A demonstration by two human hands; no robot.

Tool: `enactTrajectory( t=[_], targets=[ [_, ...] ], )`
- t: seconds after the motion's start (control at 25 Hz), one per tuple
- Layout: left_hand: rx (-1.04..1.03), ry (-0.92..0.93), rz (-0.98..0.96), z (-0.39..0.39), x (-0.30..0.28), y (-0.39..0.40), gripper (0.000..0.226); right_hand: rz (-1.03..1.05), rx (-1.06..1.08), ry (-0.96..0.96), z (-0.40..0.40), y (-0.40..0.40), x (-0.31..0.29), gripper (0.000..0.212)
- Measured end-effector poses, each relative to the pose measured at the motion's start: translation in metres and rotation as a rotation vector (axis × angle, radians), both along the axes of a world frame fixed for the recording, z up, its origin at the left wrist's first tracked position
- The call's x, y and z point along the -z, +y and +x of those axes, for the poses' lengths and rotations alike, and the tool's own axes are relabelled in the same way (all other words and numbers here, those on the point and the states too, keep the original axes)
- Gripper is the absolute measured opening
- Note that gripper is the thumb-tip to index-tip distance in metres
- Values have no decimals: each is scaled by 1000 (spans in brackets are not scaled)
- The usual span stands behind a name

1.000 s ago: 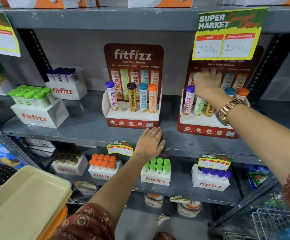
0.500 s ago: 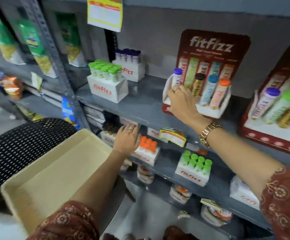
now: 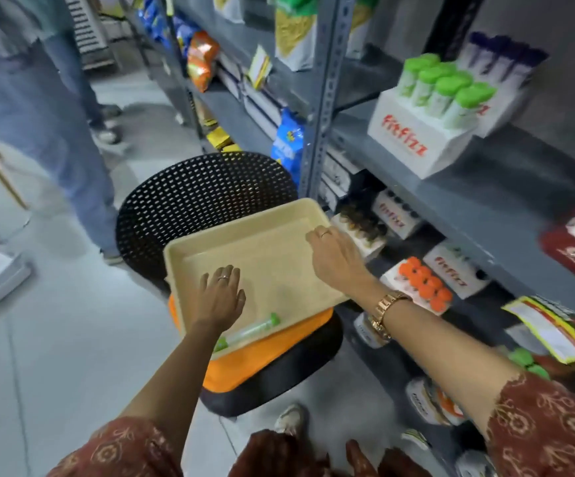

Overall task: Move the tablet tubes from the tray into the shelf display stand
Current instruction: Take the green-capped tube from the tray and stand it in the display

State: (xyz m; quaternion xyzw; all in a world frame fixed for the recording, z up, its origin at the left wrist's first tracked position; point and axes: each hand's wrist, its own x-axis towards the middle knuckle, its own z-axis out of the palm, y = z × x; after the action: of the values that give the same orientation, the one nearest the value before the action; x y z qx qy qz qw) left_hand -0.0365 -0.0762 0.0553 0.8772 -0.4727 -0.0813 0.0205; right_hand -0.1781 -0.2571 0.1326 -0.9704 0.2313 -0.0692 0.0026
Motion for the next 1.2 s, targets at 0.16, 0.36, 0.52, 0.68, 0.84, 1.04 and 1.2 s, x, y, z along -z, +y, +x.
enactTrajectory(
  t=[0.16, 0.36, 0.52, 0.68, 0.84, 1.04, 1.2],
  targets=[
    [-145, 77, 124, 22, 32, 47, 61, 114, -183, 149, 43, 40, 50, 33],
    [-194, 105, 176, 35, 54, 83, 64, 235, -335, 541, 73, 69, 96, 30],
    [-233, 139, 126, 36, 68, 95, 67, 173, -417, 773, 81, 76, 115, 27],
    [-242, 190, 148, 37, 75, 95, 70, 99, -452, 792, 83, 74, 124, 22],
    [-220, 197, 136, 38, 77, 95, 73, 56, -469, 815, 78, 75, 130, 27],
    [-218, 175, 189, 39, 69, 92, 85, -10, -475, 812, 75, 68, 121, 31],
    [-226, 150, 169, 39, 51, 79, 71, -88, -486, 698, 72, 51, 87, 31]
  ],
)
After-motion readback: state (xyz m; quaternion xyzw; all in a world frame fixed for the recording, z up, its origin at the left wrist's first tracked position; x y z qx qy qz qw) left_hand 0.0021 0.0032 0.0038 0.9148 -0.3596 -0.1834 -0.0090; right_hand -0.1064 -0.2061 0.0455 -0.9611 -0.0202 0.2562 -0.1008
